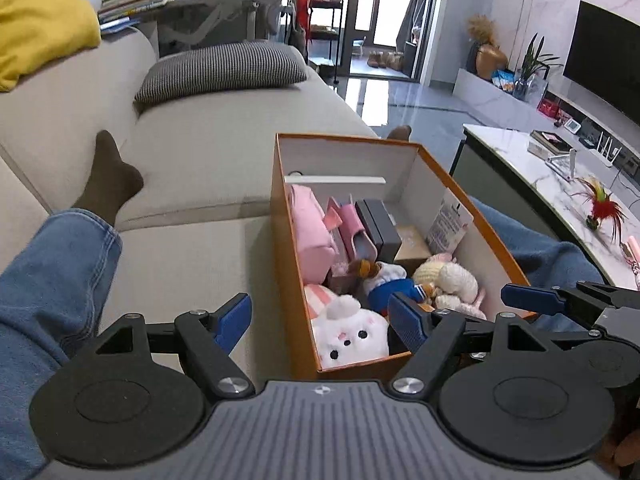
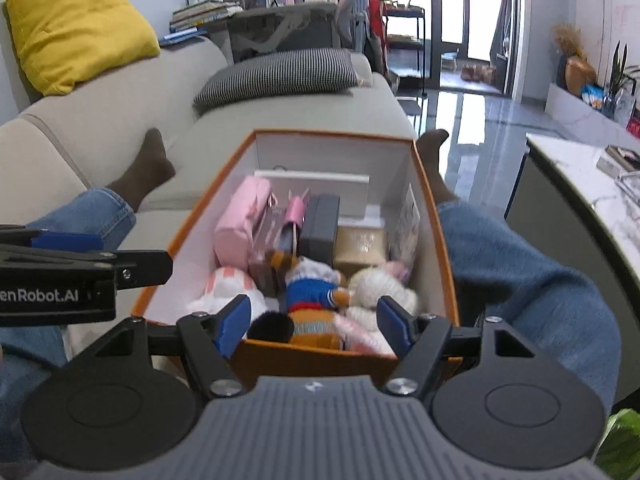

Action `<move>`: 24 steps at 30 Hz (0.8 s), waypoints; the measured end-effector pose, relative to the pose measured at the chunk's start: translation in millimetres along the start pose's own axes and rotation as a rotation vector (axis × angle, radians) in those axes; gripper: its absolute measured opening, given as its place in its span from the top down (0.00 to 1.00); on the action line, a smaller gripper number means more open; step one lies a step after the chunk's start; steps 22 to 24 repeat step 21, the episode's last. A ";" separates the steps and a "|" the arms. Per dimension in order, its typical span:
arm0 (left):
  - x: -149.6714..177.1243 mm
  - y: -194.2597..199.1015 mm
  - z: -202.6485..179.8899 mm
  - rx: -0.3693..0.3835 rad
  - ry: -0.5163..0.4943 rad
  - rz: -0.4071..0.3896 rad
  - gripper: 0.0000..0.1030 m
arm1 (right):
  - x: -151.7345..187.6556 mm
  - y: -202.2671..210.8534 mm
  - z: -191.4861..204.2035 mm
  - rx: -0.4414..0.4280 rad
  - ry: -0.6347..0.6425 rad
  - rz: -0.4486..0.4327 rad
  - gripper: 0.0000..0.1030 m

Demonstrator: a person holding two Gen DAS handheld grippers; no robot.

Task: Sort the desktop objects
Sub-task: 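Withdraw both grippers from the filled orange box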

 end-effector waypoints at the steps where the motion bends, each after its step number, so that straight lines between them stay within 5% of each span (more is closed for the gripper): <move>1: 0.5 -1.4 -0.2 -0.001 0.000 0.004 0.14 | 1.4 -2.5 -0.7 -0.003 -0.001 0.004 0.31; 24: 3.4 -4.5 -3.8 0.005 -0.003 0.029 0.14 | 4.4 -12.7 -2.4 -0.022 0.018 0.027 0.30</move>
Point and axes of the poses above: each gripper's, at about its wrist camera, not at the fingertips, and y roughly against the way its jaws point, z to its left, x to its underside, the point moved 3 cm from there along -y, roughly the way its jaws point, and after that the axes turned 8 degrees about -x, right-handed, at the moved point
